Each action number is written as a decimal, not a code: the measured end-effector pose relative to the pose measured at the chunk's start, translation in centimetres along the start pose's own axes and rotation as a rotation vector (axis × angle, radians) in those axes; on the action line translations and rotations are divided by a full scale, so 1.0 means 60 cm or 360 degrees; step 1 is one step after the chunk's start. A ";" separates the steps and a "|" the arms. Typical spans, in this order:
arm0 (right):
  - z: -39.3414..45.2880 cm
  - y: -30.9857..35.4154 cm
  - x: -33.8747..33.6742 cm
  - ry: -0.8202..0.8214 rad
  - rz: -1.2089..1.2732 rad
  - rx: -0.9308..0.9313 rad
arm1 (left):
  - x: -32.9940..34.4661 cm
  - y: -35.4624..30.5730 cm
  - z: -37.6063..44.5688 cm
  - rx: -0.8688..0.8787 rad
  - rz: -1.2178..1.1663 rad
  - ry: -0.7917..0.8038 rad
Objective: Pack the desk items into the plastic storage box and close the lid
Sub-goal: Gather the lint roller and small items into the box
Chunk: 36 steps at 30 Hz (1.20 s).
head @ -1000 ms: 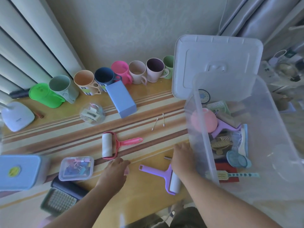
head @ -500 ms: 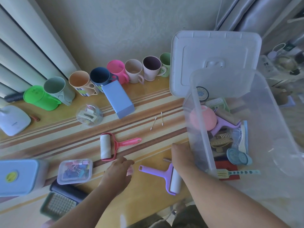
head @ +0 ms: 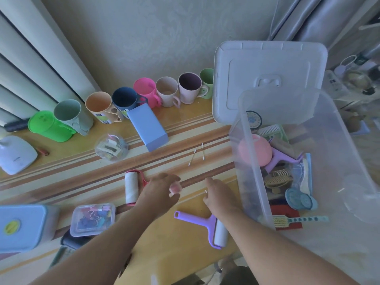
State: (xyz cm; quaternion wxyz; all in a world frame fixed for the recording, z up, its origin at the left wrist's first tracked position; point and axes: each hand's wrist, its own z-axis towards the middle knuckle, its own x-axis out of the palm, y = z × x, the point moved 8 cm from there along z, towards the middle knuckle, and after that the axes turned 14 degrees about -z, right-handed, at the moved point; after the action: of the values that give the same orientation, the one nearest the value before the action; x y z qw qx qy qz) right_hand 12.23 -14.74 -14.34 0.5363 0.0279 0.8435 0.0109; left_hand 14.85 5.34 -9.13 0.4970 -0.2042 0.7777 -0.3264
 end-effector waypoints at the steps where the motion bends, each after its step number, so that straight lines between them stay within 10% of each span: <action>1: 0.001 -0.005 -0.003 -0.0039 0.0174 0.0047 | -0.008 -0.007 0.018 0.0011 -0.0004 -0.0013; 11: 0.117 -0.048 -0.059 -0.0340 0.1081 0.0612 | 0.002 -0.020 0.164 -0.0068 0.0027 -0.0126; 36: 0.183 0.061 -0.083 -0.0161 -0.0016 -0.0028 | -0.035 0.096 0.132 -0.0271 -0.0171 -0.0276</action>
State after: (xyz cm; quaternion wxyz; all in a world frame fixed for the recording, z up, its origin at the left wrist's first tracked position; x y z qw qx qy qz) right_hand 24.41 -11.47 -14.30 0.5784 0.0194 0.8154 0.0142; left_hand 22.95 8.36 -14.19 0.5250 -0.3144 0.7447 -0.2664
